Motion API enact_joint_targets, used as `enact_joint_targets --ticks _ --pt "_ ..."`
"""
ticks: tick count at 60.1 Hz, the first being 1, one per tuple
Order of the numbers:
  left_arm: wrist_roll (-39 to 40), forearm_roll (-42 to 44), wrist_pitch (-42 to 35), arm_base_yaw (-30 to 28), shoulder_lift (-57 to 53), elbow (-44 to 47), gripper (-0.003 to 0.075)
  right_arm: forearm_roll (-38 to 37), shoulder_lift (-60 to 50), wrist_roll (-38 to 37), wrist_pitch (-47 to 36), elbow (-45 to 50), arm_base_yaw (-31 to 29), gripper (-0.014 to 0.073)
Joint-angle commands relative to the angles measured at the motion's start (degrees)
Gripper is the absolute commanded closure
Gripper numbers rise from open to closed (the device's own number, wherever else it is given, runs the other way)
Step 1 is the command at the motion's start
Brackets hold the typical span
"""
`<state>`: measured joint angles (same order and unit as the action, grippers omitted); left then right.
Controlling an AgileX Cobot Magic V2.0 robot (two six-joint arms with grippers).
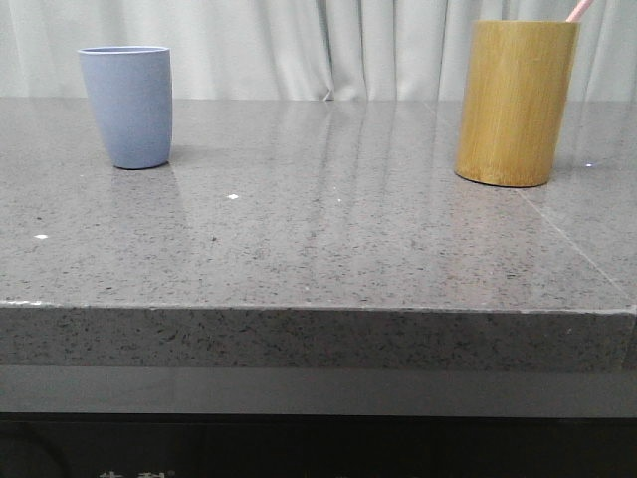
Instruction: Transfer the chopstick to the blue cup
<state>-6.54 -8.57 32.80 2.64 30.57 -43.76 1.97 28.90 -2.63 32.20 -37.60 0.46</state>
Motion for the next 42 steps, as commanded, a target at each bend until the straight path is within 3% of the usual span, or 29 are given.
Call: enact_joint_targets --ticks 1,7,13,20,25,28,42 --pt "0.17 -0.91 -4.11 0.31 1.70 -1.06 0.0739 -0.79 1.83 0.36 -3.37 -1.98 -0.25 0.0661" --pt "0.17 -0.91 -4.18 0.31 2.78 -1.06 0.0736 -1.97 2.45 0.41 -2.96 -1.98 -0.25 0.0625" --pt "0.17 -0.91 -4.42 0.34 3.46 -1.06 0.0663 -1.97 2.45 0.41 -2.84 -1.98 -0.25 0.0475" --pt "0.17 -0.91 -4.69 0.69 3.45 -1.06 0.0433 -2.59 2.45 0.41 -2.84 -1.98 -0.25 0.0193" --pt "0.17 -0.91 -4.93 1.90 3.70 -1.06 0.0281 -2.59 2.45 0.41 -2.84 -1.98 -0.25 0.0072" --pt "0.17 -0.91 -4.82 3.23 4.75 -1.53 0.0242 -2.59 2.45 0.41 -2.89 -1.98 -0.25 0.0057" --pt "-0.05 0.14 -3.58 7.46 13.81 -7.87 0.0249 -2.59 2.45 0.41 -2.84 -1.98 -0.25 0.0087"
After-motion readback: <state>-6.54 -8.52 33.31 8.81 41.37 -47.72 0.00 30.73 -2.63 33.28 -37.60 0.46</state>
